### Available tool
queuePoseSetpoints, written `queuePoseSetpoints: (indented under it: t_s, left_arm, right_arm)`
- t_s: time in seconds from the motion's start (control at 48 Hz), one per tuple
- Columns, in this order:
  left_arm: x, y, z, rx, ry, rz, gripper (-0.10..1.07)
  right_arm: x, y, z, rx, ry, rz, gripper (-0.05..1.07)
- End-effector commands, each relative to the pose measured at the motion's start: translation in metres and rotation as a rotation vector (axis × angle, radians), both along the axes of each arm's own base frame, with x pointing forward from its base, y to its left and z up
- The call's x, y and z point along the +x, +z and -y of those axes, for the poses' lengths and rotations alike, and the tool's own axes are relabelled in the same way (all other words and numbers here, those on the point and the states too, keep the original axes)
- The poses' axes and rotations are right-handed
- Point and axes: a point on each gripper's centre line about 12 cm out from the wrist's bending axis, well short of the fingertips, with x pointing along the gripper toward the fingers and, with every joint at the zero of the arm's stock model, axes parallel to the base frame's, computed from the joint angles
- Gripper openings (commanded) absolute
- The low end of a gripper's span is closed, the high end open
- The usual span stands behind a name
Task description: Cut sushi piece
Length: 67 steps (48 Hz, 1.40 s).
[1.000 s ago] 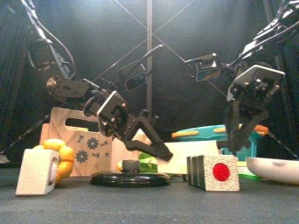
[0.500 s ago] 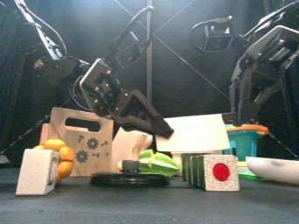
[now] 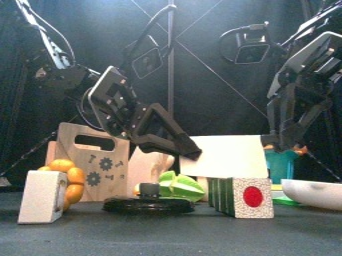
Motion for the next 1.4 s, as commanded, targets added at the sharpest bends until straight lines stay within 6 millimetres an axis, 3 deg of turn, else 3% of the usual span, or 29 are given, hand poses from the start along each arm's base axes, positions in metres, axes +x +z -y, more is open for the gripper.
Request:
queuePoseSetpoints:
  t_s: [0.0,0.188,0.333,0.542,1.042,1.229,1.375]
  left_arm:
    - [0.005,0.008,0.006,0.004,-0.019,0.024,0.29]
    - [0.005,0.033,0.007,0.004,-0.032,0.083,0.29]
    - [0.005,0.031,0.007,0.006,-0.033,0.079,0.29]
    - [0.004,0.044,0.009,0.014,-0.051,0.113,0.29]
    - [0.005,0.021,0.003,0.020,-0.035,0.058,0.29]
    - [0.003,0.038,0.002,0.021,-0.041,0.095,0.29]
    - [0.002,0.031,0.001,0.021,-0.035,0.078,0.29]
  right_arm:
    - [0.006,-0.002,0.003,-0.006,-0.003,0.004,0.46]
    - [0.003,0.022,0.003,-0.003,0.005,0.081,0.46]
    - [0.003,0.023,0.004,-0.005,0.005,0.085,0.46]
    - [0.002,0.028,0.004,-0.014,0.013,0.100,0.46]
    - [0.001,0.011,0.007,-0.019,0.006,0.054,0.46]
    - [-0.001,0.024,0.007,-0.014,0.006,0.094,0.46]
    - [-0.001,0.021,0.007,-0.014,0.007,0.088,0.46]
